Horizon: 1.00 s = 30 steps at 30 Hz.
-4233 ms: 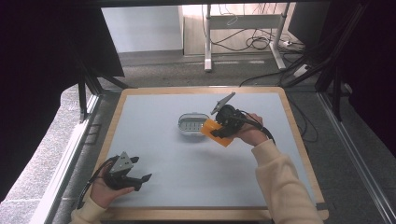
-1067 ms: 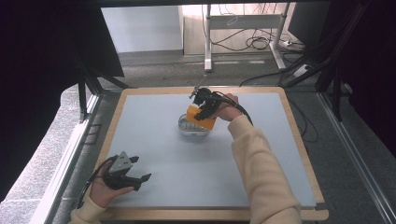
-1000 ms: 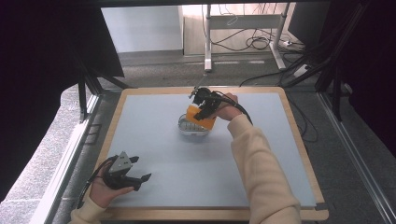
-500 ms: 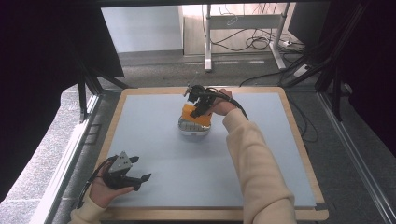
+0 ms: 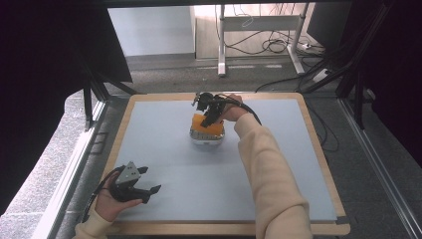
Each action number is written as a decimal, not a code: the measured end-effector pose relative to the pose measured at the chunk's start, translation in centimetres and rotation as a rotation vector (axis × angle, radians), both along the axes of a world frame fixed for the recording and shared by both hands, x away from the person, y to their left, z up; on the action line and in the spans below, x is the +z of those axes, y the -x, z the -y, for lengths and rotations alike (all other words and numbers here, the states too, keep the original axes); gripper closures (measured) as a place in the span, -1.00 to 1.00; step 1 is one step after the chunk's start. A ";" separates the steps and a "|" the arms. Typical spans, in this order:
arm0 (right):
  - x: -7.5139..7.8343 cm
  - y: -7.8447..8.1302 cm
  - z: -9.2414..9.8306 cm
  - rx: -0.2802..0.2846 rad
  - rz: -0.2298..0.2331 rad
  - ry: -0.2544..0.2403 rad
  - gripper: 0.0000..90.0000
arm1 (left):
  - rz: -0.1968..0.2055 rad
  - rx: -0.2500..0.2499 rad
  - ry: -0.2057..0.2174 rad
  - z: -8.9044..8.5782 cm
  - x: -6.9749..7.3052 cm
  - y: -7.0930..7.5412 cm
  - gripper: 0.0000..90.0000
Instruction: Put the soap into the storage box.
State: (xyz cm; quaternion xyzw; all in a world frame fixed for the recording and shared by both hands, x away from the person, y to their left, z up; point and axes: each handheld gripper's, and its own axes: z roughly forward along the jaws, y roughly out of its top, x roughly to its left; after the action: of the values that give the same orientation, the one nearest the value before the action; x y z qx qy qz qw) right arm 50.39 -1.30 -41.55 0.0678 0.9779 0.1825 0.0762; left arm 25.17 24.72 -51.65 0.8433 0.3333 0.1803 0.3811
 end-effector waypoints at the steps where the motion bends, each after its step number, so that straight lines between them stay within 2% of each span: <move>1: -0.1 0.0 0.0 0.007 0.002 0.007 0.38 | -0.001 0.000 0.000 0.0 0.0 0.0 -0.57; 10: -1.2 -0.2 -0.4 0.011 0.005 0.038 0.38 | 0.000 0.001 0.001 0.0 0.0 0.0 -0.57; 13: -1.4 -0.2 -0.4 0.009 -0.009 0.034 0.37 | -0.001 0.001 0.001 0.0 0.0 0.0 -0.57; 15: -1.2 -0.2 -0.4 0.007 0.000 0.022 0.34 | -0.002 0.000 -0.003 -0.1 0.0 0.0 -0.57; 18: -0.8 -0.2 -0.3 -0.024 0.015 0.003 0.17 | -0.001 -0.002 -0.002 0.0 0.0 0.0 -0.57; 21: -0.5 -0.1 0.0 -0.053 0.054 -0.007 0.02 | 0.000 0.000 0.000 0.0 0.0 0.0 -0.57; 24: -0.3 0.1 0.4 -0.089 0.046 -0.048 -0.01 | -0.002 -0.003 -0.003 0.1 0.0 0.0 -0.57; 28: -0.3 0.4 0.9 -0.102 0.049 -0.057 -0.04 | -0.002 -0.004 -0.006 0.1 0.0 0.0 -0.57; 30: -0.1 0.6 1.3 -0.110 0.050 -0.083 -0.07 | -0.003 -0.001 -0.004 0.1 -0.1 -0.1 -0.57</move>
State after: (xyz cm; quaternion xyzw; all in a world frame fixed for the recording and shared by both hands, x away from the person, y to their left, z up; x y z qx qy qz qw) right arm 49.83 -2.56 -41.69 0.1198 0.9621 0.2200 0.1077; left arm 25.23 24.59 -51.70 0.8446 0.3330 0.1793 0.3789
